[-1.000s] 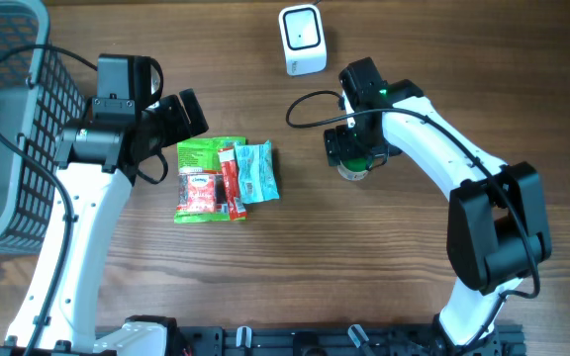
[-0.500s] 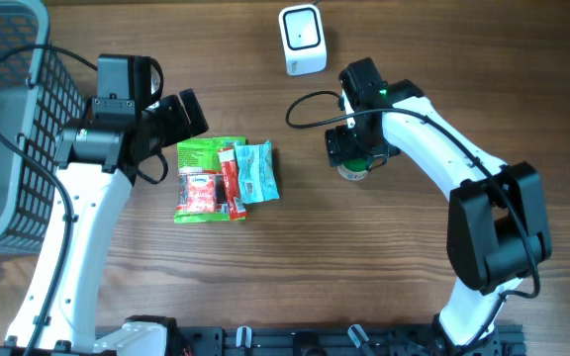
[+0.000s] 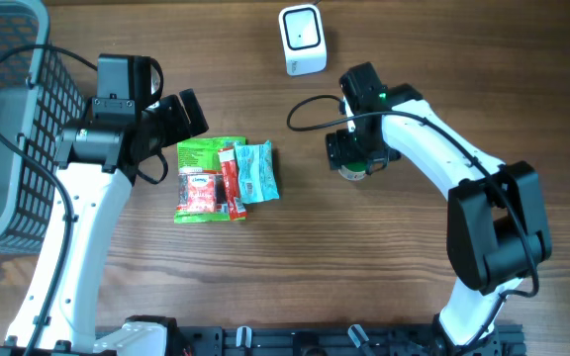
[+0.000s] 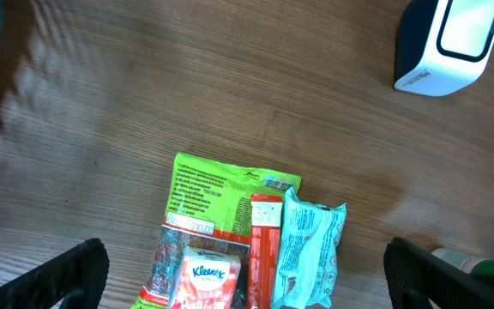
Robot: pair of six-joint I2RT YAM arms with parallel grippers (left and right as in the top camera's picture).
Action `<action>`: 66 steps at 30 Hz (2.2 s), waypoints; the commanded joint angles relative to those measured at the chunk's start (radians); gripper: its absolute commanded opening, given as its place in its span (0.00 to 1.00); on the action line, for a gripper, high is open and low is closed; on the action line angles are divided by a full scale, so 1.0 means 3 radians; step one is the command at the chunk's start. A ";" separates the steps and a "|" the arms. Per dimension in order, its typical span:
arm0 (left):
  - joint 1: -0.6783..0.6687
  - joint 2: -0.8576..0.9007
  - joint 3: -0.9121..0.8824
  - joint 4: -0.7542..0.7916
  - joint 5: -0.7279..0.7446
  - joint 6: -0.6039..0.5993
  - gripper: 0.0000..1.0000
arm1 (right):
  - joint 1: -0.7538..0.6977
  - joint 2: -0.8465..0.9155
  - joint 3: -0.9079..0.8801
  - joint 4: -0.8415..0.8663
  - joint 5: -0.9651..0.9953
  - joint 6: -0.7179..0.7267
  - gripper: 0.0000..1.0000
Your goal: Scan the item barcode
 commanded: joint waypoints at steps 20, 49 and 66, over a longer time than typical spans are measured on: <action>0.0020 -0.0015 0.0027 -0.0004 -0.0045 0.0041 1.00 | -0.0014 0.0047 -0.0122 0.0066 0.0477 -0.0619 0.70; 0.0020 -0.0015 0.0027 -0.0003 -0.0043 0.0041 1.00 | -0.0017 0.0032 -0.0050 0.0074 0.0417 -0.0420 0.91; 0.0020 -0.0015 0.0027 -0.0003 -0.0043 0.0041 1.00 | -0.0014 -0.0014 0.0211 -0.0356 0.0070 0.1105 1.00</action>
